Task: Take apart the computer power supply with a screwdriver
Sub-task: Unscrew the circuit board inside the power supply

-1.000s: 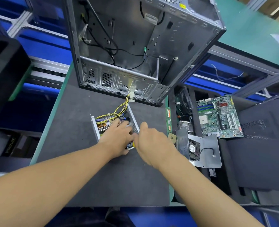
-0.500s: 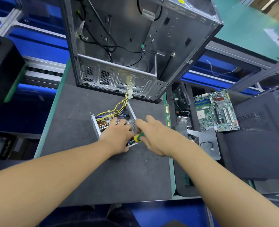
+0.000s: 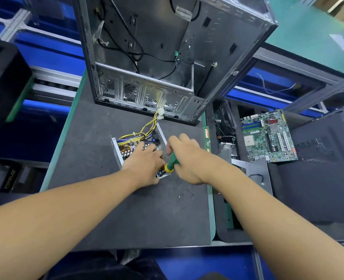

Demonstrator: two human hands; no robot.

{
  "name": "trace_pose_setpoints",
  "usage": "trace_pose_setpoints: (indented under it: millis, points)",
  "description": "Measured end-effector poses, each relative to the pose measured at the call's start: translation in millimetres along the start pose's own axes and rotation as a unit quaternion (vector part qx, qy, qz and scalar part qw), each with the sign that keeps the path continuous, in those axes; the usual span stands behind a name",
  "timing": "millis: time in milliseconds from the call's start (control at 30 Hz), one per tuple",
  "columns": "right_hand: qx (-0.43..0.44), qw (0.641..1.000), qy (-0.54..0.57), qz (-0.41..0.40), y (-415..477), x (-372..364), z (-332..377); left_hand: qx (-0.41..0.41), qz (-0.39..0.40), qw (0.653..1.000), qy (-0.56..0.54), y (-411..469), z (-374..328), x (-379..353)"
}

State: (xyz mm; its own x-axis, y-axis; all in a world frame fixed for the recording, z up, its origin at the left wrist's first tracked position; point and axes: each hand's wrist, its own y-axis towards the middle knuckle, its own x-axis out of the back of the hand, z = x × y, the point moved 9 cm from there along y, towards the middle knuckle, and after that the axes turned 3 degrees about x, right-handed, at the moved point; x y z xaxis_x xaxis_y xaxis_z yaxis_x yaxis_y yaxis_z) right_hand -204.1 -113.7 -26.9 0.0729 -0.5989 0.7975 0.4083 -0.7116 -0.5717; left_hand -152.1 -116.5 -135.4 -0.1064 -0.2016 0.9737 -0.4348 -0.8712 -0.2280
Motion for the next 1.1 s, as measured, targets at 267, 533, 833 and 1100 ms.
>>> trace_pose_setpoints:
  millis: [267,533,833,1100]
  points:
    - [-0.018,0.994,-0.078,-0.074,-1,9,-4,0.007,-0.003,1.0,-0.014,-1,1,2]
    - [0.043,0.998,0.042,0.024,3,2,-9,0.024,-0.001,0.999,-0.023,0,4,1]
    - [0.064,0.998,-0.017,0.017,3,3,-6,0.021,0.01,1.0,-0.011,-1,2,1]
    - [0.046,0.986,-0.125,-0.098,0,14,-8,0.021,0.009,1.0,-0.011,-1,1,-2]
